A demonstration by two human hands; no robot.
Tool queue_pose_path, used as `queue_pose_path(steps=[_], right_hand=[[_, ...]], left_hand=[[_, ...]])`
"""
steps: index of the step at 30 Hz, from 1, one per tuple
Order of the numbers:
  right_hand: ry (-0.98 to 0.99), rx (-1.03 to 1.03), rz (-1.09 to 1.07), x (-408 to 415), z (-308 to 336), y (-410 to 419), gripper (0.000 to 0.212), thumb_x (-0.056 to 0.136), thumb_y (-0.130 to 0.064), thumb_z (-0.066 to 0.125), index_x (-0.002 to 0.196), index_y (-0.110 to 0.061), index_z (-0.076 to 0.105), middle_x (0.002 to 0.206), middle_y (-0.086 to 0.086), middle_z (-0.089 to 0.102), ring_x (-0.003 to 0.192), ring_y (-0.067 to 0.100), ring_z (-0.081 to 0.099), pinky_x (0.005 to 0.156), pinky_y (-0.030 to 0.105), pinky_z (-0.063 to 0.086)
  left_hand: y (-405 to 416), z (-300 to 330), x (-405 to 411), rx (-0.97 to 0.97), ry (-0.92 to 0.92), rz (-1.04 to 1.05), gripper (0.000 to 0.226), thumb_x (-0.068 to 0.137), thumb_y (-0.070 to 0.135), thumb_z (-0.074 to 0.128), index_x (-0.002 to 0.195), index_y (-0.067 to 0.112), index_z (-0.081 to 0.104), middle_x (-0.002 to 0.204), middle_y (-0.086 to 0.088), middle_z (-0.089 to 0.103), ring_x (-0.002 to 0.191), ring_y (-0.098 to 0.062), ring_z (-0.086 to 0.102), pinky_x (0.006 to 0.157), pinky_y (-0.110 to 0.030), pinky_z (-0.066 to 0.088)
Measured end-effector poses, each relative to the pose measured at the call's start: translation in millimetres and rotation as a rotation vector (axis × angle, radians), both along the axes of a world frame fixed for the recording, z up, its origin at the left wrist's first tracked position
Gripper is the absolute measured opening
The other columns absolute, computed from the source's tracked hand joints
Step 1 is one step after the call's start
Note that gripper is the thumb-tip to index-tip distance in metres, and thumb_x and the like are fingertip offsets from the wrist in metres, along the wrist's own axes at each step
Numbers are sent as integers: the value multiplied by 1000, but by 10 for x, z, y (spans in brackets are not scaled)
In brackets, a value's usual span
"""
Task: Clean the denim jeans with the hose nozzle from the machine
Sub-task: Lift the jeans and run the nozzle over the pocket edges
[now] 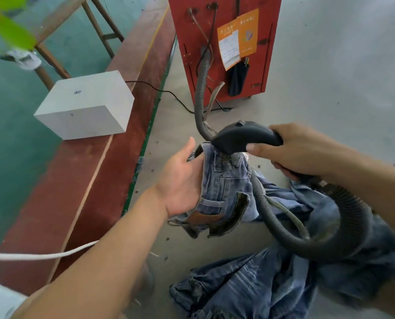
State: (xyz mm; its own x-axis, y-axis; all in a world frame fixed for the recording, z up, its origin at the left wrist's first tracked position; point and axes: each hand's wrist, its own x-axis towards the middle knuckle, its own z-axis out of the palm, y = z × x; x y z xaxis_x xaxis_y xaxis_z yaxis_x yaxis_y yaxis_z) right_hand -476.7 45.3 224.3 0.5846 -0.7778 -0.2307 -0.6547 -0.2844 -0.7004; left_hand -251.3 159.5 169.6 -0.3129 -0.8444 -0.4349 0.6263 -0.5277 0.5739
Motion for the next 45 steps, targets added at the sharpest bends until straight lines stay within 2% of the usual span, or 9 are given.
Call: queue_pose_path(steps=[4,8,12,17,25,33,37,42,45], right_hand=[[25,-296,46,-167,26,-145,28,87,-63,63,83,-36,56,71,-24,66,55,-1,62,47,28,40],[175,-453,239,-456,18,-225,32,79,-68,64,91,-42,51,83,-39,58,71,-11,58,52,23,35],[292,-385,272,-604,-174,-195,29,77,-71,61,93,-49,52,62,-17,62,52,1,56,53,33,49],[274,-408,271,-543,-236,-159,39,71,-83,42,91,-51,49,54,-13,55,52,9,58,52,37,52],[230,-411,280,-448,-246,-113,30,77,-76,52,92,-51,49,58,-14,57,55,6,57,51,32,44],[215,-425,236,-448,-227,-101,28,77,-74,54,89,-50,49,56,-12,57,49,5,56,46,26,37],[195,-411,212,-454,-200,-96,23,78,-73,54,87,-53,47,59,-15,58,53,4,57,48,27,37],[171,-411,211,-485,-236,-111,30,74,-81,46,88,-54,46,58,-16,57,49,1,55,46,25,36],[165,-422,209,-490,-258,-122,42,68,-85,38,89,-50,47,58,-13,58,51,5,57,47,29,40]], left_hand=[[-31,-4,158,131,-322,-13,46,92,29,72,128,1,69,130,-25,67,109,-34,72,93,-47,60],[-6,-263,297,397,-697,36,17,98,8,65,113,4,72,104,-21,76,84,-29,74,86,-46,62],[-55,-378,472,433,-957,149,15,106,25,58,108,12,65,93,-11,74,82,-25,67,71,-41,60],[-17,-223,558,325,-874,14,68,80,66,75,124,14,70,116,-13,76,113,-33,71,103,-52,53],[155,-317,792,194,-1479,-290,19,89,-6,61,101,2,73,90,-23,71,78,-26,61,71,-37,47],[29,-128,586,344,-457,326,42,87,40,78,118,12,77,118,-16,75,97,-32,76,81,-49,62],[13,-290,562,397,-1176,324,95,67,62,88,135,17,40,130,-11,55,113,-31,60,99,-49,53],[155,-431,398,335,-1671,-691,97,64,95,58,119,16,68,122,-14,68,108,-27,63,77,-34,48],[190,-443,323,297,-2046,-850,84,64,93,63,118,29,67,127,-8,55,120,-27,54,99,-41,45]])
